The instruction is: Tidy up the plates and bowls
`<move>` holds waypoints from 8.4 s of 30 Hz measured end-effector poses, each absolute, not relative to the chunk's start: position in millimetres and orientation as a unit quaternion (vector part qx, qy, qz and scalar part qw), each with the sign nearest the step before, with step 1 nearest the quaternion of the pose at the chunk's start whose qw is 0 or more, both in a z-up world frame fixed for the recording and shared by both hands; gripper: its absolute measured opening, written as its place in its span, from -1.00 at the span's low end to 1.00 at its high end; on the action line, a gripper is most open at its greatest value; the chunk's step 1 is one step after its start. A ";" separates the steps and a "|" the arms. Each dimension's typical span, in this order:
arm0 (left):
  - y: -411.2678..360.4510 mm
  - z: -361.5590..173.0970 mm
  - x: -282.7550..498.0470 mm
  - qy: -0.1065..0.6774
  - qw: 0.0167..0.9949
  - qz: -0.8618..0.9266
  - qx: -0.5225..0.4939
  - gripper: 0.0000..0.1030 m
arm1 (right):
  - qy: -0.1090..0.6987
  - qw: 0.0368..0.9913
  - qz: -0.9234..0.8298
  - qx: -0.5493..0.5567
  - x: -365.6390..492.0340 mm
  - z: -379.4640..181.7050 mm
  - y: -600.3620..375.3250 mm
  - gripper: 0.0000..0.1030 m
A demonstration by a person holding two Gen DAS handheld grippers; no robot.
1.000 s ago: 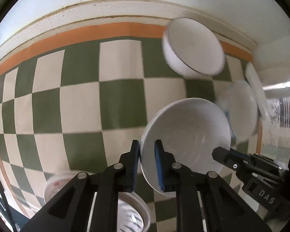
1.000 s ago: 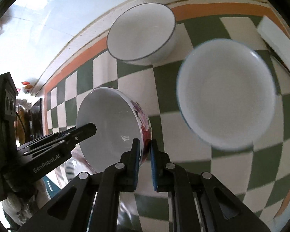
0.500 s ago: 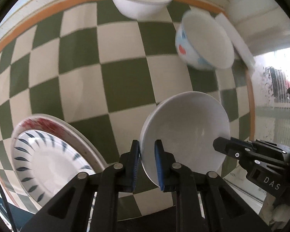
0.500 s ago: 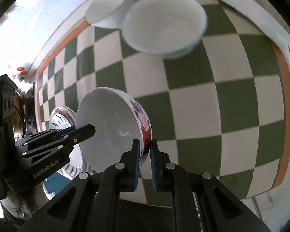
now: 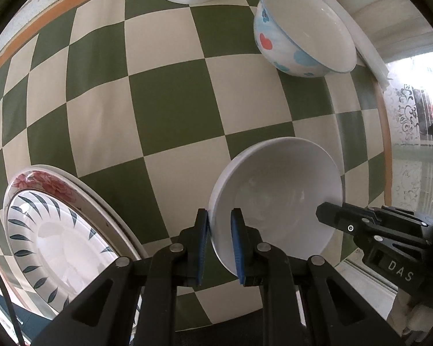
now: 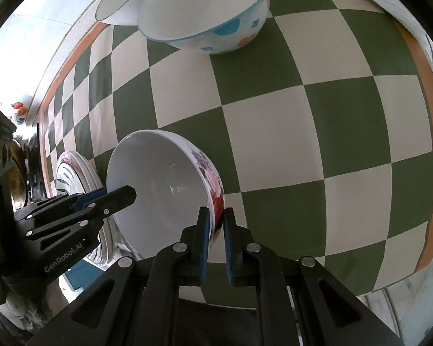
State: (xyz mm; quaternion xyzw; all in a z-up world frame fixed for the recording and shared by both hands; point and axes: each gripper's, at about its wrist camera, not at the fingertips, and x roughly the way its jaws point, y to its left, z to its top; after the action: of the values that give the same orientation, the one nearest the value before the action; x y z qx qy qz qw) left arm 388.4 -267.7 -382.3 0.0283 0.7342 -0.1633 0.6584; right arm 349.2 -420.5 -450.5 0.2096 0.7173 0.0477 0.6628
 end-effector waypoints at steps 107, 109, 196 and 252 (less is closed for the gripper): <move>-249.2 -298.9 435.8 0.681 0.714 -0.161 0.026 -0.66 | 0.685 0.689 0.078 0.223 375.1 -360.8 -438.0 -0.53; -238.5 -293.1 463.7 0.666 0.733 -0.137 0.004 -0.49 | 0.661 0.711 0.082 0.225 398.6 -343.6 -443.3 -0.13; -262.7 -315.0 365.8 0.677 0.710 -0.192 0.036 -0.82 | 0.662 0.717 0.041 0.217 317.0 -364.4 -416.5 -0.81; -220.5 -206.2 287.6 0.601 0.773 -0.196 0.056 0.67 | 0.605 0.783 0.040 0.139 230.6 -249.2 -379.4 0.52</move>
State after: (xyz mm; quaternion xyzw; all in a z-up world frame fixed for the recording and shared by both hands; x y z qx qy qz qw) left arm 287.6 -220.5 -206.2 0.0556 0.6012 -0.1960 0.7727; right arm 230.6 -379.4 -249.2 0.1387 0.6053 0.0404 0.7828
